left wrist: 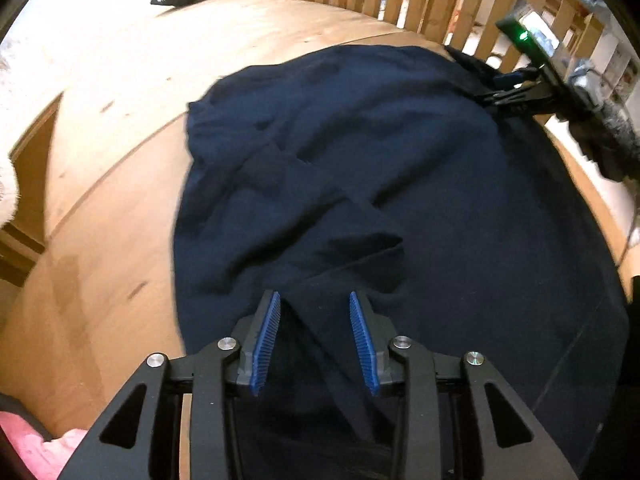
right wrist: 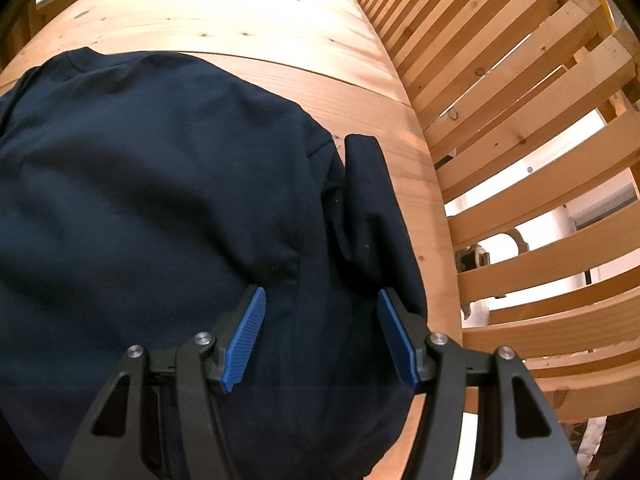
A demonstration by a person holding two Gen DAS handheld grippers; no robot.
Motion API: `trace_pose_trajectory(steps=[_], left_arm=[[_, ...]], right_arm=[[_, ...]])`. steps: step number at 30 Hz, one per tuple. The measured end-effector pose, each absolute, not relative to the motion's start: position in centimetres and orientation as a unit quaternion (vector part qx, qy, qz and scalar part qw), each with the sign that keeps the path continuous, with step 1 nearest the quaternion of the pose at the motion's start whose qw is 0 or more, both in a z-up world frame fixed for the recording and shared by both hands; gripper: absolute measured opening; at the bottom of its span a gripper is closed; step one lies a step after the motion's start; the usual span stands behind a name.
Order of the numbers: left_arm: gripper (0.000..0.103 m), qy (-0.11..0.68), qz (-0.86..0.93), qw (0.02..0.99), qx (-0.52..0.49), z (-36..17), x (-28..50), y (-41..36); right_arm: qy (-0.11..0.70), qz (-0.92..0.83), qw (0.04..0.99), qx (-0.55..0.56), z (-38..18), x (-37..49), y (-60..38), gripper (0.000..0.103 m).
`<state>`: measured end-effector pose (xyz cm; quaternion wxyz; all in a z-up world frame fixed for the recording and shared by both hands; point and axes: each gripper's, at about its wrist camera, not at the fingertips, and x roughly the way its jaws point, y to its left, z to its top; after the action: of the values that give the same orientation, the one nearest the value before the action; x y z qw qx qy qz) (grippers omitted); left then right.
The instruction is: Fold clothes
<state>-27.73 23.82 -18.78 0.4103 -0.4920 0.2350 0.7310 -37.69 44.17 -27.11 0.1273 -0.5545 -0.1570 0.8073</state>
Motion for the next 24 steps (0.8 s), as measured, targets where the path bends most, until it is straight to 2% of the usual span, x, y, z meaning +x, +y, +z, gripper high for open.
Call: trace_pose_trajectory(steps=[2,5,9,12,14,16,19,22,23,24], left_arm=[[0.000,0.243,0.722,0.428,-0.486,-18.7,-27.0,24.2],[0.000,0.223,0.728,0.434,-0.481,-18.0,-26.7,23.5],[0.000,0.185,0.766,0.403,-0.465,-14.6,-28.7,18.7],[0.000,0.190,0.821,0.307,-0.443,-12.2,-31.8,12.8],[0.000,0.160,0.837,0.260,-0.454,-11.0,-34.0,8.5],[0.000,0.116,0.819,0.278,-0.488,-10.6,-34.8,6.4],[0.000,0.176,0.793,0.334,-0.478,-11.0,-32.1,9.9],[0.021,0.204,0.741,0.412,-0.489,-13.0,-29.0,15.2],[0.025,0.210,0.728,0.428,-0.493,-13.9,-28.3,17.0],[0.025,0.216,0.717,0.438,-0.498,-14.8,-27.8,18.5]], right_arm=[[-0.157,0.807,0.129,-0.554,-27.2,-37.7,44.1,0.057],[-0.158,0.808,0.129,-0.554,-27.2,-37.7,44.0,0.057],[-0.159,0.808,0.124,-0.554,-27.2,-37.7,44.0,0.057],[-0.162,0.807,0.122,-0.554,-27.2,-37.8,44.0,0.057],[-0.164,0.807,0.122,-0.555,-27.2,-37.8,44.0,0.057],[-0.169,0.805,0.124,-0.555,-27.3,-37.9,43.8,0.057],[-0.173,0.803,0.126,-0.556,-27.4,-38.0,43.7,0.057],[-0.173,0.803,0.128,-0.556,-27.4,-38.1,43.7,0.057],[-0.172,0.803,0.128,-0.556,-27.4,-38.1,43.7,0.058],[-0.171,0.804,0.129,-0.555,-27.4,-38.1,43.7,0.058]])
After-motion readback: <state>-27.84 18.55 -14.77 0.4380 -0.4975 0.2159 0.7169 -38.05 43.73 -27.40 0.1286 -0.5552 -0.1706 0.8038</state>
